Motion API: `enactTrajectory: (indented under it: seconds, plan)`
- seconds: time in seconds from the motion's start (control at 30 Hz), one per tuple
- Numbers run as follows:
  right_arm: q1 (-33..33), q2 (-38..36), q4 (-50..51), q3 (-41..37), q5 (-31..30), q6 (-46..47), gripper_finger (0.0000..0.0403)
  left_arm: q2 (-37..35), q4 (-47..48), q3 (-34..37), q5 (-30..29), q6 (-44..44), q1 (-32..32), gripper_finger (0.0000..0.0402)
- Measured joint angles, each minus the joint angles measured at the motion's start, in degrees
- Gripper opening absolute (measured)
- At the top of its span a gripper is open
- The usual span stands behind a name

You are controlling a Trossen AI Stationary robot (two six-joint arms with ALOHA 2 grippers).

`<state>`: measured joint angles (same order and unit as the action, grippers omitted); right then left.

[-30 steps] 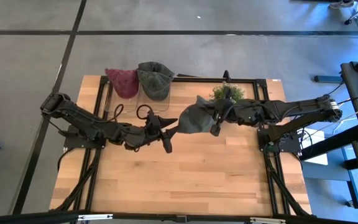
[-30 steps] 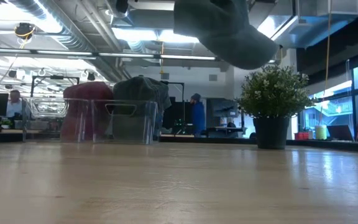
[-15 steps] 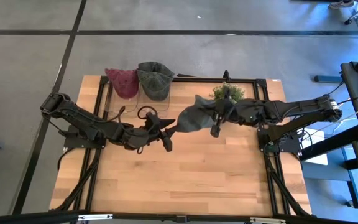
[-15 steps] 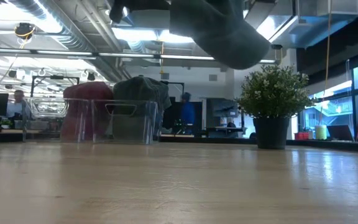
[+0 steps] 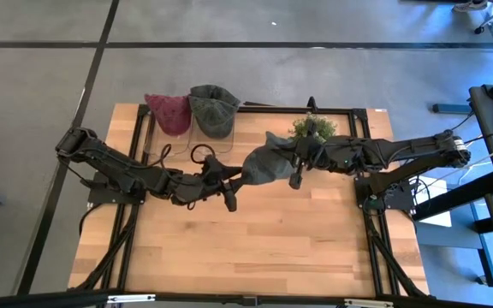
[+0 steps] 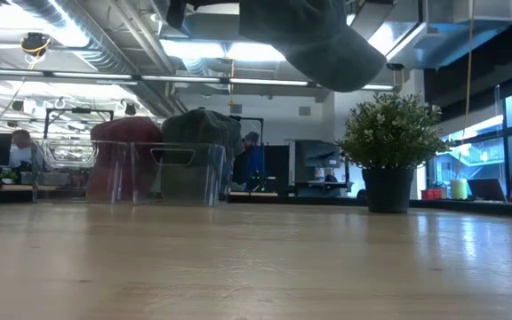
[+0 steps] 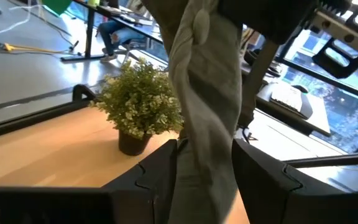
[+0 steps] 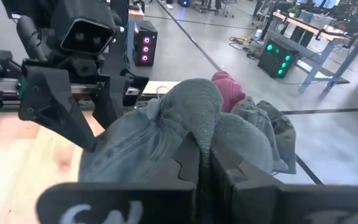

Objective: Pick & Place hat
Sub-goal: Put the black cap into the right transparent bin

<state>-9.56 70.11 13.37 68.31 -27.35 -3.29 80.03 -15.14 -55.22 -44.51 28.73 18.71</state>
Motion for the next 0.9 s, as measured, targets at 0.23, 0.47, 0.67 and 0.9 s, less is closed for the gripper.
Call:
enactTrajectory:
  seconds: [0.23,0.47,0.67,0.9]
  plan:
    - [0.0,0.5,-0.1,0.0,0.0,0.0,0.0012,0.0,-0.1,0.0,1.1,0.0,-0.1,0.0132]
    - [0.0,0.5,-0.4,0.0,0.0,-0.2,0.0012,0.0,-0.8,0.0,-0.1,-2.6,-0.1,0.0062]
    - [0.0,0.5,-0.4,0.0,0.0,-0.6,0.0012,0.0,-3.5,0.0,-2.5,-8.0,-0.1,0.0006]
    - [0.0,0.5,-0.2,0.0,0.1,-4.1,0.0044,-1.5,-6.0,0.0,-2.1,-13.9,-0.8,0.0004]
